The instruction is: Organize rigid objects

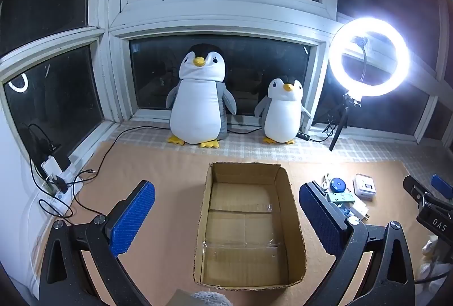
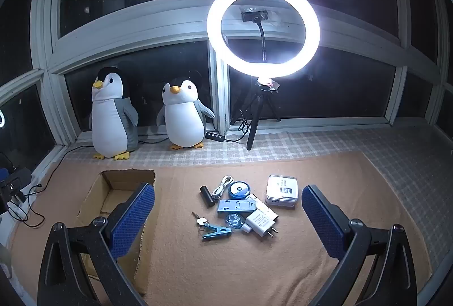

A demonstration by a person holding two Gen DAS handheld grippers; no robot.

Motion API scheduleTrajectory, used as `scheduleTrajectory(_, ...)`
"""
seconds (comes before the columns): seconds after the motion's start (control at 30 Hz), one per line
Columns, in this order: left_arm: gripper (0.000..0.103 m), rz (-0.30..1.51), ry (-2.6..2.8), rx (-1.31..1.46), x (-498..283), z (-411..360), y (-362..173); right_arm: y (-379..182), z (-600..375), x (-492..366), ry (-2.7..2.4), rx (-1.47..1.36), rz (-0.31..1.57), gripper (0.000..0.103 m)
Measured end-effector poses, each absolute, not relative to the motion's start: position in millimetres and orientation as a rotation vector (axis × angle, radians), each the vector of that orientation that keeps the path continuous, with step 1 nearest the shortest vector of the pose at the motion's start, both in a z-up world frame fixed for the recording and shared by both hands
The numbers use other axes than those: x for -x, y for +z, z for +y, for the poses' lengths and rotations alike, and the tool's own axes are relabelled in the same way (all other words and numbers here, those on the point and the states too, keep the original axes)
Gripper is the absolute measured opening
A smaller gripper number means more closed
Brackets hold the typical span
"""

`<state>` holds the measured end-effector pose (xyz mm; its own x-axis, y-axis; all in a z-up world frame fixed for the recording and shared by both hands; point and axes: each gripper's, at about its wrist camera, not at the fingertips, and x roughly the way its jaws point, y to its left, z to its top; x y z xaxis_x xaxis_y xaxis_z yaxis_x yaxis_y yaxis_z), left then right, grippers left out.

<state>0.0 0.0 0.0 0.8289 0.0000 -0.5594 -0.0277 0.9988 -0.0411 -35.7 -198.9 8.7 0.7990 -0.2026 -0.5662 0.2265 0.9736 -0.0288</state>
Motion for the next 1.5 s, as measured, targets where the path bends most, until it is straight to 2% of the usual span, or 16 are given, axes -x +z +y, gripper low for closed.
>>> scheduleTrajectory(1.5,0.103,0.585,0.014,0.058,-1.0,-0.8,8.1,9.6,-192.2,35.8,-0.229,-0.022,0.600,0.103)
